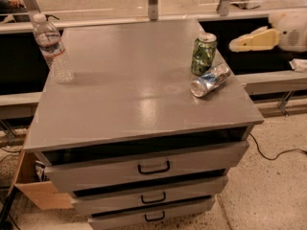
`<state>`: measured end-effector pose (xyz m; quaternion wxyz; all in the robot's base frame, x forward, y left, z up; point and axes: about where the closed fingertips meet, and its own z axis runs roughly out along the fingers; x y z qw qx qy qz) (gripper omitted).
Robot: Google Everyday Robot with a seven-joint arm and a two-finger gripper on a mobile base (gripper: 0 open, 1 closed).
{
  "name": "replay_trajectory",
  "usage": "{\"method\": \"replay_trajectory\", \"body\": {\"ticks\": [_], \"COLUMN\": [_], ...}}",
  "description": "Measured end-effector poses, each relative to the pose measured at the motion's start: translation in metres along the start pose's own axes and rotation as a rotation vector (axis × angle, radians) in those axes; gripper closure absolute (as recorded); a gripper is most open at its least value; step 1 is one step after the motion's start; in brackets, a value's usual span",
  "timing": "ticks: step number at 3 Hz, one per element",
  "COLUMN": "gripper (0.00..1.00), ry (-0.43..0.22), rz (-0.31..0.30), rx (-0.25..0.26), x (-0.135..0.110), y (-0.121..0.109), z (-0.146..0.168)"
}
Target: Move green can near redbull can
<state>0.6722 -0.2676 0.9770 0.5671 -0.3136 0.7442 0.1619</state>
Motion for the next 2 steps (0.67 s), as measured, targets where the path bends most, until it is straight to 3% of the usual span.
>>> {"method": "replay_trajectory", "body": {"ticks": [1, 2], "gripper": [0.00, 0.00], "ry": [-0.073, -0.076], "rz": [-0.059, -0.064], "rx": [0.077, 0.085], "x": [-0.0316, -0.0316], "y": [-0.0135, -0.0156], "z": [-0.0470, -0.0525]}}
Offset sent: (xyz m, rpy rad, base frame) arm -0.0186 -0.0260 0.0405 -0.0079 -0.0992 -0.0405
